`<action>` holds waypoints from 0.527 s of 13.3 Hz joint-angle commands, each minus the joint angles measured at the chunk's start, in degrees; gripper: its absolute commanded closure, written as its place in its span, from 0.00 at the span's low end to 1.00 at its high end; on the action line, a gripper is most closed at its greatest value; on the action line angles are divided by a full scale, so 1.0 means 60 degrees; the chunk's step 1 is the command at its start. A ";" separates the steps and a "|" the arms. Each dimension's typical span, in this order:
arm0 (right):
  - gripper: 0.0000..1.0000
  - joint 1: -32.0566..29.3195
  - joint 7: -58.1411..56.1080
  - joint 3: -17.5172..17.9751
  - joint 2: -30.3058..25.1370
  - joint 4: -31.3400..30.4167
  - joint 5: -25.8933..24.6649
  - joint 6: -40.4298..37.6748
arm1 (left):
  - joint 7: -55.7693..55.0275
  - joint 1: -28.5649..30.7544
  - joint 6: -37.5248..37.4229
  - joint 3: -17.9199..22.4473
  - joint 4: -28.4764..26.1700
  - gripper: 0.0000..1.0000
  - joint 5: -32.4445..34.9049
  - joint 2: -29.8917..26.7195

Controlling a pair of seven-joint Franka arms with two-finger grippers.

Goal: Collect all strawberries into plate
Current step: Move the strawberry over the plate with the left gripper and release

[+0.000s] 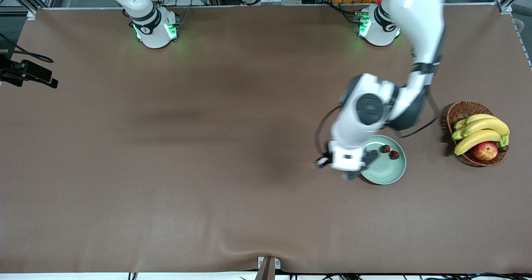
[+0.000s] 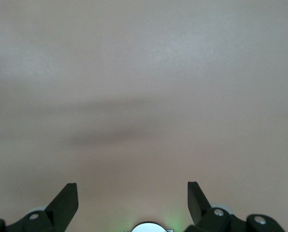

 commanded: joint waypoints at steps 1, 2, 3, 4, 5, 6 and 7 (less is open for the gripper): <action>0.00 0.0080 0.0094 0.0049 -0.0321 -0.0271 0.0052 -0.0035 | 0.1751 0.0908 0.0273 -0.0182 -0.1707 1.00 0.0109 -0.0705; 0.00 0.0095 0.0094 0.0049 -0.0321 -0.0271 0.0037 -0.0035 | 0.2396 0.1231 0.0273 -0.0182 -0.1884 1.00 0.0167 -0.0618; 0.00 0.0139 0.0094 0.0034 -0.0321 -0.0271 0.0008 -0.0021 | 0.3055 0.1568 0.0331 -0.0168 -0.2045 1.00 0.0211 -0.0501; 0.00 0.0110 0.0094 0.0034 -0.0321 -0.0271 -0.0021 -0.0020 | 0.3569 0.1789 0.0433 -0.0168 -0.2192 1.00 0.0241 -0.0369; 0.00 0.0110 0.0123 0.0034 -0.0321 -0.0271 -0.0051 -0.0020 | 0.3893 0.1980 0.0579 -0.0168 -0.2280 1.00 0.0270 -0.0252; 0.00 0.0110 0.0138 0.0034 -0.0321 -0.0256 -0.0051 -0.0006 | 0.4070 0.2083 0.0639 -0.0168 -0.2325 0.91 0.0401 -0.0193; 0.00 0.0110 0.0181 0.0034 -0.0321 -0.0256 -0.0065 -0.0006 | 0.4087 0.2215 0.0639 -0.0168 -0.2325 0.51 0.0460 -0.0120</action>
